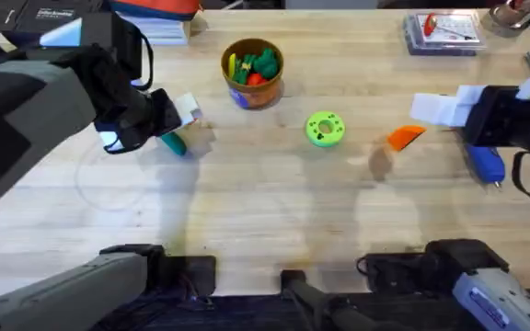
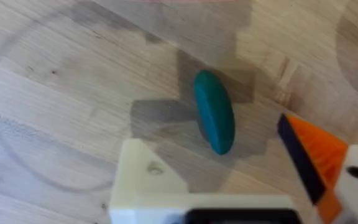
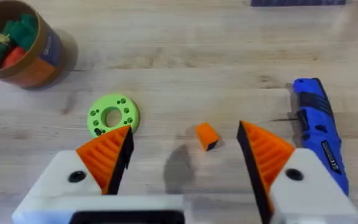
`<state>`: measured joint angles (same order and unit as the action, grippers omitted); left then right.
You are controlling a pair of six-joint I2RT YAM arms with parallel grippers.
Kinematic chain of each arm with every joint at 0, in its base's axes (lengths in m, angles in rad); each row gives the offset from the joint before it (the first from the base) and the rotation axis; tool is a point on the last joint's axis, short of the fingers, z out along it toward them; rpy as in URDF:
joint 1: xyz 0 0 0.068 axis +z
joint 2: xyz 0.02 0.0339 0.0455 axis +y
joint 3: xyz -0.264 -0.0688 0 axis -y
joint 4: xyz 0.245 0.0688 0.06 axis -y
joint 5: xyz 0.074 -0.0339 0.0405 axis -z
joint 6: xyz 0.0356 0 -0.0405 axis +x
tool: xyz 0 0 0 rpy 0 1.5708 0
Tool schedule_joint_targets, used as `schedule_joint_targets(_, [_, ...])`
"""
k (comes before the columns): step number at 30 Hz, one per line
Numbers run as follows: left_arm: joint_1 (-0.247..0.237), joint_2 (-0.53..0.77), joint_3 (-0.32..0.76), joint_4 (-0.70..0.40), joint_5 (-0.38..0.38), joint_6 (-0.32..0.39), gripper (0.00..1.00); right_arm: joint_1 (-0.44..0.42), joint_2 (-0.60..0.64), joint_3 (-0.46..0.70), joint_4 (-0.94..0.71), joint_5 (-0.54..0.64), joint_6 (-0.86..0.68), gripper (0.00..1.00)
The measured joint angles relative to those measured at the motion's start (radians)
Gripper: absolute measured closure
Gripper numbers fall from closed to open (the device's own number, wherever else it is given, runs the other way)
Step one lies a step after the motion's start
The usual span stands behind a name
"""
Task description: Pick up the gripper from the table and insert it into the empty holder that is missing its gripper. Then pick up a screw, insert it into the mounting hole, and use the screwdriver to tighten it. Finally, clean up the table by picking up the vegetable and placing it into the bucket.
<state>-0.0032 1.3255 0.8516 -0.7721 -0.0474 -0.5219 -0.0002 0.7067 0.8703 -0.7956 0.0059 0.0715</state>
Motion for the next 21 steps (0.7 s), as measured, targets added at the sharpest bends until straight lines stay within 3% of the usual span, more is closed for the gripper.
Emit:
schedule_joint_targets(1, [0.0,0.003,0.0,0.0,0.003,-0.006,0.175,0.0,0.0,0.0,0.0,0.0,0.0,0.008])
schedule_joint_targets(6, [0.0,-0.008,0.0,0.002,0.01,-0.018,0.94,0.0,0.0,0.0,0.0,0.0,0.0,0.008])
schedule_joint_targets(7, [0.0,-0.011,0.0,0.001,0.011,-0.017,0.84,0.0,0.0,0.0,0.0,0.0,0.0,0.008])
schedule_joint_targets(12, [0.0,-0.048,0.0,-0.001,0.024,0.017,0.075,0.0,0.0,0.0,0.0,0.0,0.0,0.008])
schedule_joint_targets(14, [0.0,-0.084,0.0,-0.01,0.037,0.061,0.02,0.0,0.0,0.0,0.0,0.0,0.0,0.008])
schedule_joint_targets(21, [0.0,-0.316,0.0,-0.055,0.124,0.278,0.015,0.0,0.0,0.0,0.0,0.0,0.0,0.008])
